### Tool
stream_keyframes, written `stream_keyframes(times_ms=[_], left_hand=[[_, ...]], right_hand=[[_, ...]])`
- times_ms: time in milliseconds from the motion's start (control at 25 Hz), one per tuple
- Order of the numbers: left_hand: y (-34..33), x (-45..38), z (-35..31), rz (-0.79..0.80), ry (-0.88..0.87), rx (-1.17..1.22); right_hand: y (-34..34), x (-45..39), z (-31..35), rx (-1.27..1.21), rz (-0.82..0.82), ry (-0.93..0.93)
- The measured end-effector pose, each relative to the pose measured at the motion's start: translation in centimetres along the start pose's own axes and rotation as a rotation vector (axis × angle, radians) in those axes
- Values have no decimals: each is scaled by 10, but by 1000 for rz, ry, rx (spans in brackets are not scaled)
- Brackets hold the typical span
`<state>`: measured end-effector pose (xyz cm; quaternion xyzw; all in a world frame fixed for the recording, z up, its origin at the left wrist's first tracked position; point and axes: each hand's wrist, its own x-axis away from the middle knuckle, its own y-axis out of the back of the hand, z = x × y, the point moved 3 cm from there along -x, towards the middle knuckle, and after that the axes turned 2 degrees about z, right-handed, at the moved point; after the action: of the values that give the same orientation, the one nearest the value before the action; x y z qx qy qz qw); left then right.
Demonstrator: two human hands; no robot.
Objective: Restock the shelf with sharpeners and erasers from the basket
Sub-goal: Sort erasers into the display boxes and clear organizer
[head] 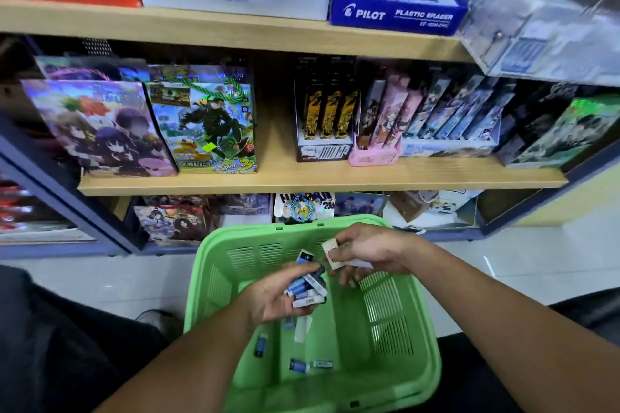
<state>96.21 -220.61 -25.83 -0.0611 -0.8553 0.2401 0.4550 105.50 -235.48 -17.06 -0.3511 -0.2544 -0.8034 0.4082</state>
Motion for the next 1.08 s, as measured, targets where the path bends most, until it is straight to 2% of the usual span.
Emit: stream_keyframes(times_ms=[120,360,520,760,920,1080], left_hand=[[-19,21,-27,15,-99,-45],[-62,77,-105,-58,-341,-52],[-85,123,-148,-83,-462,-77],[-114,182,-189,-97,-598,-56],[-145,225,-223,-65,-709,-87],[-184,257,-265,-24,-802,-145]], right_hand=[[17,26,12,25,-92,108],[32,91,65,-11,-306,387],[37,122,95,-11,-535,505],[27,172,140,50,-580,783],[39,219,173,102,-752,876],[62,260,202,186,-893,1055]])
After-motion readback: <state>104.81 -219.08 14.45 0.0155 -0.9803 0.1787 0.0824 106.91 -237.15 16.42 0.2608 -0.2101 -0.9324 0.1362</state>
